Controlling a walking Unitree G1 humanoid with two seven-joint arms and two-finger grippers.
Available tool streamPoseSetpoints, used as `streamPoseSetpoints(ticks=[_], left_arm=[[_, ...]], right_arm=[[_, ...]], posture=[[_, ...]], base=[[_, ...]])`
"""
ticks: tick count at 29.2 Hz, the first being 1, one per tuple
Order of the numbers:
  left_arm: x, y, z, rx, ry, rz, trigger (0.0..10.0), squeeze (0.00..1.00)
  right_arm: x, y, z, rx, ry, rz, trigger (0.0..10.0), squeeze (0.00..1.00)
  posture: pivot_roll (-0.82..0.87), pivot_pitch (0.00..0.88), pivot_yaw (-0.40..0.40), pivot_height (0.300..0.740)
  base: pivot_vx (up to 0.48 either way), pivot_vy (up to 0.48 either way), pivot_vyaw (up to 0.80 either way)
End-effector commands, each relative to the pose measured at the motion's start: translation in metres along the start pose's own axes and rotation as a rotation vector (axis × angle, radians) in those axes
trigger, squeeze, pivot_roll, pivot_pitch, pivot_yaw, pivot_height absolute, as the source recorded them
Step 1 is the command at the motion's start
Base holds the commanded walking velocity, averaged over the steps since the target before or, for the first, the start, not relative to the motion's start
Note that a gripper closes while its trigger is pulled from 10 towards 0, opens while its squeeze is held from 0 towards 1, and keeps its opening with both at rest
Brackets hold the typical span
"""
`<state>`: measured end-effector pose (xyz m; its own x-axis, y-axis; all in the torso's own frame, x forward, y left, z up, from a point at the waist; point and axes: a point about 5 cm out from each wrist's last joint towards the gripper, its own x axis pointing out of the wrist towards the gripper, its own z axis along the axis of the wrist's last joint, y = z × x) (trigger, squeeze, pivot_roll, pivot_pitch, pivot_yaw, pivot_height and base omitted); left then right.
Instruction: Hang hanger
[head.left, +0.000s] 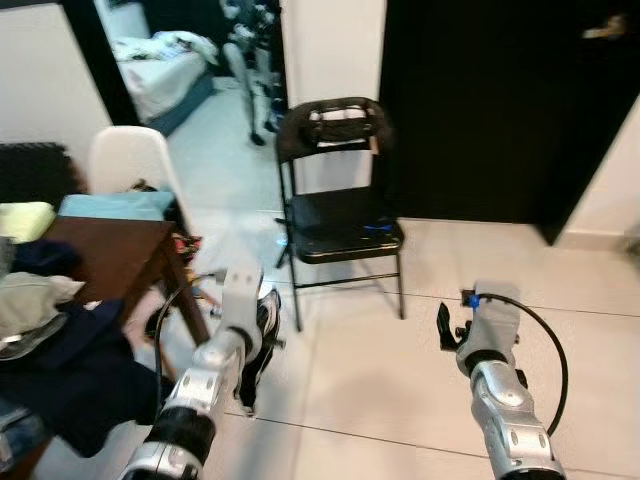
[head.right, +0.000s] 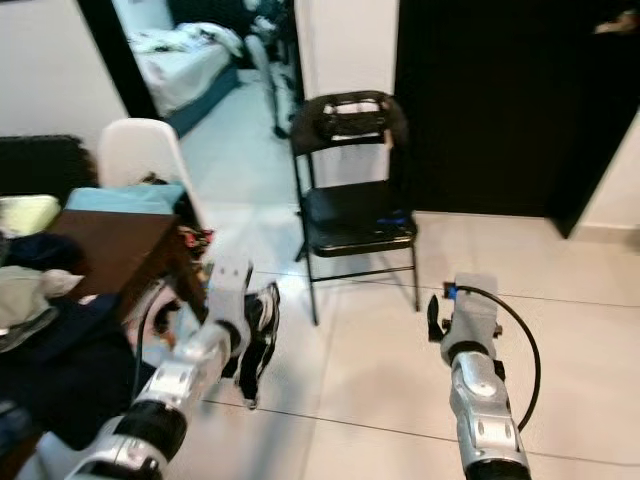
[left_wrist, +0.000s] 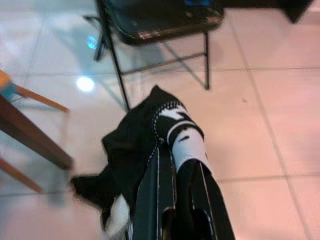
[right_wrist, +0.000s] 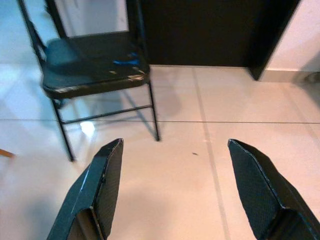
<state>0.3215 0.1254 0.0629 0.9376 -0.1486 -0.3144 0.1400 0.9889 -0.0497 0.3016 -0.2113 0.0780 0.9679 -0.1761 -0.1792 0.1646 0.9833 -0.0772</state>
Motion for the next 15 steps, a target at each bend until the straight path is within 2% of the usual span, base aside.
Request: streamPoseSetpoints(ticks=[1, 5, 6, 9, 10, 15], left_arm=[[-0.004, -0.001, -0.002, -0.052, 0.001, 0.007, 0.0, 0.00], [-0.005, 0.001, -0.003, -0.044, -0.011, 0.014, 0.0, 0.00], [-0.004, 0.006, -0.004, -0.061, 0.003, 0.045, 0.0, 0.00], [-0.005, 0.008, -0.004, -0.081, 0.016, 0.055, 0.0, 0.00], [-0.006, 0.008, -0.005, -0.112, 0.017, 0.068, 0.0, 0.00], [-0.008, 0.009, -0.008, -0.096, 0.050, 0.076, 0.0, 0.00]], right_arm=[[-0.001, 0.018, -0.014, -0.004, 0.053, 0.055, 10.0, 0.00], [-0.001, 0.023, -0.016, -0.005, 0.064, 0.068, 10.0, 0.00], [-0.001, 0.029, -0.020, -0.004, 0.075, 0.086, 10.0, 0.00], [-0.001, 0.033, -0.023, 0.000, 0.082, 0.095, 10.0, 0.00], [-0.001, 0.034, -0.024, 0.002, 0.084, 0.097, 10.0, 0.00], [0.000, 0.036, -0.025, 0.007, 0.087, 0.099, 10.0, 0.00]], posture=[[-0.08, 0.073, 0.023, 0.740], [-0.08, 0.079, 0.027, 0.740], [-0.06, 0.077, 0.035, 0.740], [-0.06, 0.078, 0.046, 0.740], [-0.06, 0.078, 0.052, 0.740], [-0.06, 0.072, 0.062, 0.740]], base=[[0.000, 0.000, -0.80], [0.000, 0.000, -0.80], [0.000, 0.000, -0.80], [0.000, 0.000, -0.80], [0.000, 0.000, -0.80], [0.000, 0.000, -0.80]])
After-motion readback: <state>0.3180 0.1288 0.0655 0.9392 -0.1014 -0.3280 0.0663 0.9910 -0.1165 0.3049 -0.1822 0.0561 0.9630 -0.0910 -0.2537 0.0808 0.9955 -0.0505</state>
